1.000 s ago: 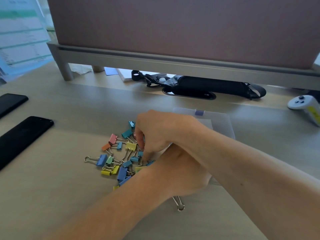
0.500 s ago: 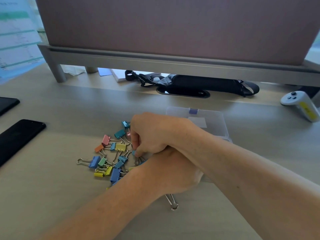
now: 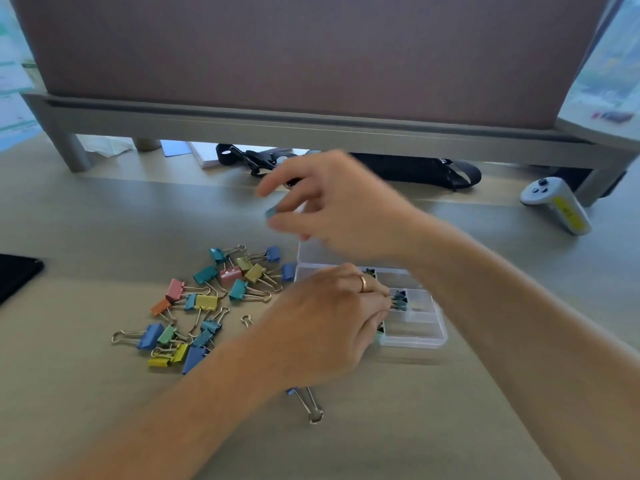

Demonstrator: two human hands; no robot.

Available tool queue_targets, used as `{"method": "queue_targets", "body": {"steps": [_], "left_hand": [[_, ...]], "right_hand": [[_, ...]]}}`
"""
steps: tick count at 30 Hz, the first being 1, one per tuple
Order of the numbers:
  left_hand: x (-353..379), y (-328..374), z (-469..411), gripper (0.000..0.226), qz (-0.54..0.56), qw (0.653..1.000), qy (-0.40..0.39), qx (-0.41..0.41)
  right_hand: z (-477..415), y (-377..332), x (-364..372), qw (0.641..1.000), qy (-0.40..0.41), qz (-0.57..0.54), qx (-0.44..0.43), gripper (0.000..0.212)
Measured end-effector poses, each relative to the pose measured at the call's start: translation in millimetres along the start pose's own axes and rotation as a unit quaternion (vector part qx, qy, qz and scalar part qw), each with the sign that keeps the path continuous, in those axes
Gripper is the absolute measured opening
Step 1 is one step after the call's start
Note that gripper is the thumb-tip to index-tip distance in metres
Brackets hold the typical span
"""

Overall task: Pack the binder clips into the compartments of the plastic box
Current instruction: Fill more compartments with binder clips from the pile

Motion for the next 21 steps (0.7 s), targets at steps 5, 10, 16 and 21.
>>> {"method": "queue_targets", "body": {"steps": [5, 10, 16, 21], "left_hand": [[0.5, -2.2, -1.5, 0.032, 0.013, 1.0, -0.005, 0.009], [-0.2, -4.5, -3.3, 0.032, 0.046, 0.999, -0.006, 0.005], [1.3, -5.2, -3.8, 0.032, 0.054, 0.998, -0.024, -0.009], [2.7, -7.3, -5.6, 0.029, 0.069, 0.997, -0.037, -0.016]], "right_hand": [[101.0, 23.6, -78.3, 0.978, 0.209, -0.025, 0.01, 0.013], [183.4, 68.0, -52.8, 0.94, 0.317, -0.086, 0.092, 0.013], [185.3, 72.0, -28.6, 0.956, 0.284, 0.01, 0.077, 0.015], [187.7, 67.1, -26.1, 0.95, 0.285, 0.106, 0.075, 0.019]]}}
Point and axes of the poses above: each hand's wrist, its own z-axis away from the middle knuckle, its own x-axis out of the palm, y = z × x, the point moved 8 cm from there along -z, towards the middle knuckle, and after that the axes turned 15 degrees about -x, right-handed, at the moved point
